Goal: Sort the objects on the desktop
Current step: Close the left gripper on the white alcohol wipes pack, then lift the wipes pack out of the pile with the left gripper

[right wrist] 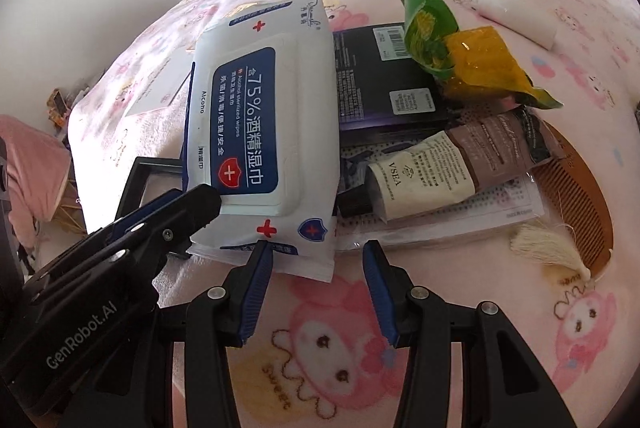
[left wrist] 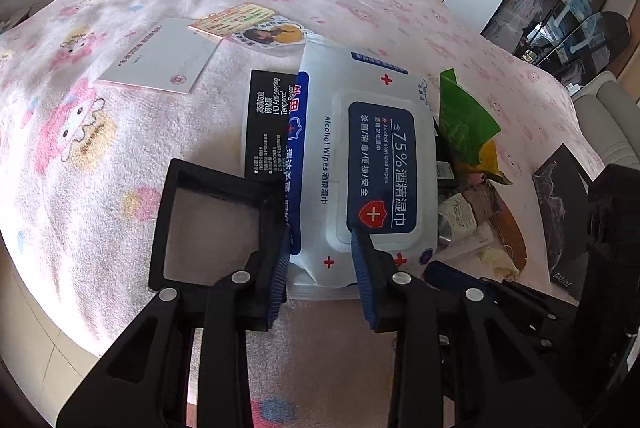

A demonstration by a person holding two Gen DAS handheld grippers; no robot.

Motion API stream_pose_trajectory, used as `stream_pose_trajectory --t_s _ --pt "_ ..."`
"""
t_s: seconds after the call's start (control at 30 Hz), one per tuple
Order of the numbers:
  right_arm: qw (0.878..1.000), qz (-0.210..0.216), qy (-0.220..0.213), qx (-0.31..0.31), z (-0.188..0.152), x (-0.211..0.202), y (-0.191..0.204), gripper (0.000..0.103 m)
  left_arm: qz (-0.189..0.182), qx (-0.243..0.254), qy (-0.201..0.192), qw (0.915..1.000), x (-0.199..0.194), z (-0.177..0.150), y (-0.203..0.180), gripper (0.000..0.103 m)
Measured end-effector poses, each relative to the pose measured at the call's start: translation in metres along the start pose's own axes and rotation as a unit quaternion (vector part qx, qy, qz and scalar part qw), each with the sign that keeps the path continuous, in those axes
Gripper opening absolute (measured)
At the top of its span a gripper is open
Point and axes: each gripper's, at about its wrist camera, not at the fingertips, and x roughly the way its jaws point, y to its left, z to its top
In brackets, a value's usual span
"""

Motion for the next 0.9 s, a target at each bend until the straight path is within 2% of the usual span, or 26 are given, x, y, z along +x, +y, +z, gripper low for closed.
stream_pose_trajectory --t_s 0.03,0.13,0.27,0.53,0.63,0.73,0.9 --pt "1.000 0.008 -0.002 0.000 0.000 -0.003 0.000 0.027 -0.001 0.000 0.002 1.0000 0.000 0.000 -0.001 0.030" --pt "1.000 0.006 -0.012 0.002 -0.004 -0.018 -0.005 0.017 -0.003 0.013 0.017 0.9998 -0.003 -0.003 -0.010 0.030" --pt "0.999 0.000 -0.035 0.017 -0.012 -0.044 -0.017 0.016 -0.018 0.036 0.027 0.9988 -0.008 -0.018 -0.032 0.030" --pt "0.995 -0.032 -0.056 0.070 -0.029 -0.095 -0.070 0.016 -0.082 0.065 0.076 0.9916 -0.009 -0.065 -0.090 0.030" --pt "0.994 -0.046 -0.052 0.090 -0.035 -0.104 -0.088 0.016 -0.037 0.088 0.071 0.9929 -0.004 -0.074 -0.098 0.033" --pt "0.994 -0.038 -0.035 0.097 -0.036 -0.093 -0.085 0.016 -0.034 0.067 0.069 0.9948 -0.007 -0.070 -0.088 0.033" --pt "0.997 -0.018 -0.026 0.074 -0.041 -0.085 -0.068 0.017 -0.016 0.027 0.047 0.9984 -0.018 -0.055 -0.062 0.033"
